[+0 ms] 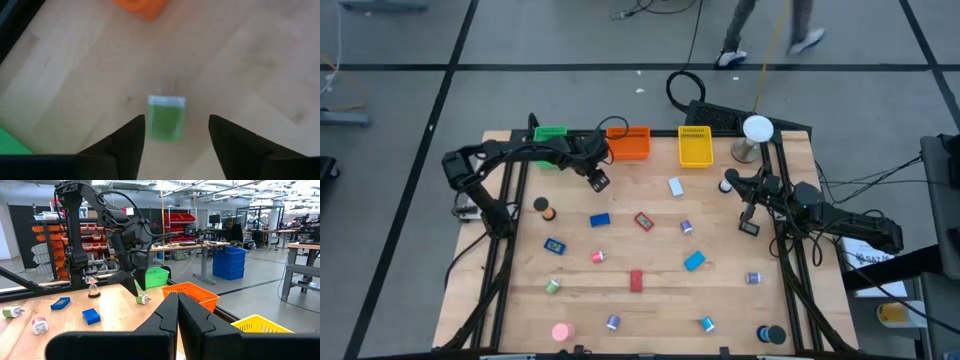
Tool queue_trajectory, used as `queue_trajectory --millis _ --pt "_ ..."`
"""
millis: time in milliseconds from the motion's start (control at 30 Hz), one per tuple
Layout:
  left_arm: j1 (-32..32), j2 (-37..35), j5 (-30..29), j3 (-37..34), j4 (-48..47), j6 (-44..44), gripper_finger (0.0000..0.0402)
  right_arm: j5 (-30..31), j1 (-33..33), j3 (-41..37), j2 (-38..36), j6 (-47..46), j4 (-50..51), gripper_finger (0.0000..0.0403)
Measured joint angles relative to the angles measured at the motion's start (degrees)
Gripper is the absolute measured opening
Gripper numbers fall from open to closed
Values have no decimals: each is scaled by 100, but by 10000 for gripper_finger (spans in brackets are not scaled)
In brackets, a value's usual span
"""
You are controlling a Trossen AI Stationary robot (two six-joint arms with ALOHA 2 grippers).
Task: Pick & Place Office items
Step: Put the top green charger adaptor into the green bin
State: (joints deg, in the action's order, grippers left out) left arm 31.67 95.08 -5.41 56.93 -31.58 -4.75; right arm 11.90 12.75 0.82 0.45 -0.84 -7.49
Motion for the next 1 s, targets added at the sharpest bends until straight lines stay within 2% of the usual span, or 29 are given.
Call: queue_trajectory --millis 133,267,400,600,700,800,1000 --pt "102 188 -171 -2 200 43 245 2 0 -2 0 -2 1 4" --pt "201 316 -170 -2 207 256 236 0 0 0 2 0 2 4" --pt "259 322 93 -4 174 305 207 1 1 -1 2 -1 2 4" --pt "239 315 294 -20 145 273 137 0 2 -2 2 -2 2 4" --pt "217 307 380 -35 129 235 122 0 0 -2 2 -2 0 4" --pt "173 307 421 -40 127 88 143 2 1 -1 2 0 0 4" --pt "27 328 458 -59 85 22 233 0 0 0 2 -1 0 4"
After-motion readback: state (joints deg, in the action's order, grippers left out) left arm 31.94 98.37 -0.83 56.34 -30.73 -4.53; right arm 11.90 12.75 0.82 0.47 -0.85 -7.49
